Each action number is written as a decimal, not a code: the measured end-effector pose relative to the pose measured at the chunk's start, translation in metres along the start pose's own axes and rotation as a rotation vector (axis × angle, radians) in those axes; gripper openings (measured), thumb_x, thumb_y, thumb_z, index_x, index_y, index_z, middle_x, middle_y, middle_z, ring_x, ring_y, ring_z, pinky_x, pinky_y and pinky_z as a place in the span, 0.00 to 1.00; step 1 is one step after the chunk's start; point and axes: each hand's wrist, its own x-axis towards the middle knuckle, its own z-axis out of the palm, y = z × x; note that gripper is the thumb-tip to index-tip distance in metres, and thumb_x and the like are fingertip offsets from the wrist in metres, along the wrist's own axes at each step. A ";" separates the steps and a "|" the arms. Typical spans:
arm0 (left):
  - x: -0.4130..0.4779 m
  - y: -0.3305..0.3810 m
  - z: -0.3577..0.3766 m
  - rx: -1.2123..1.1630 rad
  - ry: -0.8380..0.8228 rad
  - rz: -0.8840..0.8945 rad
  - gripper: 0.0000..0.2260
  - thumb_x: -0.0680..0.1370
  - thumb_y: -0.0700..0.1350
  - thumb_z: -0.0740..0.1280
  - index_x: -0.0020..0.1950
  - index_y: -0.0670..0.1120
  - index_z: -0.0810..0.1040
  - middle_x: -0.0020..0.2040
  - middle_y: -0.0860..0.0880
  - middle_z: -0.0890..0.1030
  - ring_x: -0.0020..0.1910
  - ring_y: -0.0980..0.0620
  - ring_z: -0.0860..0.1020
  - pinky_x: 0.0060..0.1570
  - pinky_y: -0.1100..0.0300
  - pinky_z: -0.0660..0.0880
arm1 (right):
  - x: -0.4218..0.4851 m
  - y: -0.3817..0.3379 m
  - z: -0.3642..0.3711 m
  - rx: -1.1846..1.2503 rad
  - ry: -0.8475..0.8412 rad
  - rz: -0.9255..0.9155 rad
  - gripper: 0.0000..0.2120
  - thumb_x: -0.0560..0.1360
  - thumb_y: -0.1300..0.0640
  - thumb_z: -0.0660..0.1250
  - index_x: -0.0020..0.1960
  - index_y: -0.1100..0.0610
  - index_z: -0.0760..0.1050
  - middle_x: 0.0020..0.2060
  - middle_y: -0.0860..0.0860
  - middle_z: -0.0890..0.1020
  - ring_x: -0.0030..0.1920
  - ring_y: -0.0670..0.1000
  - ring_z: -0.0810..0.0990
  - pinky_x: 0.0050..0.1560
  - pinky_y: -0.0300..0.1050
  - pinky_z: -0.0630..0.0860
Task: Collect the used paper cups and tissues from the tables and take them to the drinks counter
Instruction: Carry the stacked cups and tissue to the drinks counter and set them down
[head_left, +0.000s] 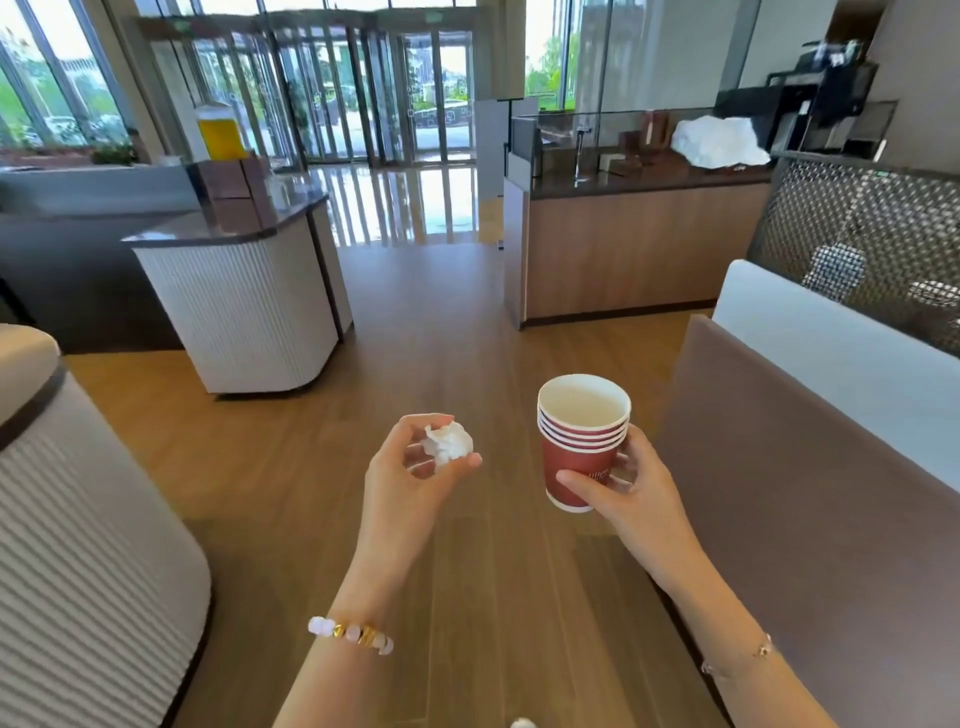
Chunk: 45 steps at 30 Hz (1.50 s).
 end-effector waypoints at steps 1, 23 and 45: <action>0.015 -0.008 0.004 -0.001 -0.001 -0.004 0.16 0.68 0.42 0.76 0.48 0.57 0.76 0.43 0.65 0.79 0.45 0.67 0.76 0.40 0.75 0.73 | 0.018 0.006 0.003 0.003 -0.001 -0.002 0.31 0.65 0.55 0.77 0.64 0.47 0.69 0.55 0.40 0.78 0.51 0.32 0.77 0.43 0.25 0.73; 0.413 -0.125 0.169 0.008 -0.037 -0.024 0.15 0.68 0.43 0.76 0.51 0.53 0.77 0.48 0.59 0.79 0.47 0.66 0.76 0.42 0.71 0.76 | 0.441 0.102 -0.009 0.012 0.040 -0.001 0.31 0.64 0.54 0.78 0.63 0.44 0.70 0.54 0.41 0.80 0.52 0.35 0.78 0.45 0.30 0.76; 0.774 -0.212 0.416 -0.148 -0.443 0.072 0.15 0.68 0.42 0.76 0.51 0.54 0.76 0.51 0.56 0.79 0.50 0.55 0.77 0.39 0.74 0.74 | 0.777 0.180 -0.094 -0.075 0.476 0.053 0.31 0.64 0.58 0.79 0.64 0.49 0.71 0.54 0.46 0.81 0.51 0.38 0.78 0.47 0.32 0.76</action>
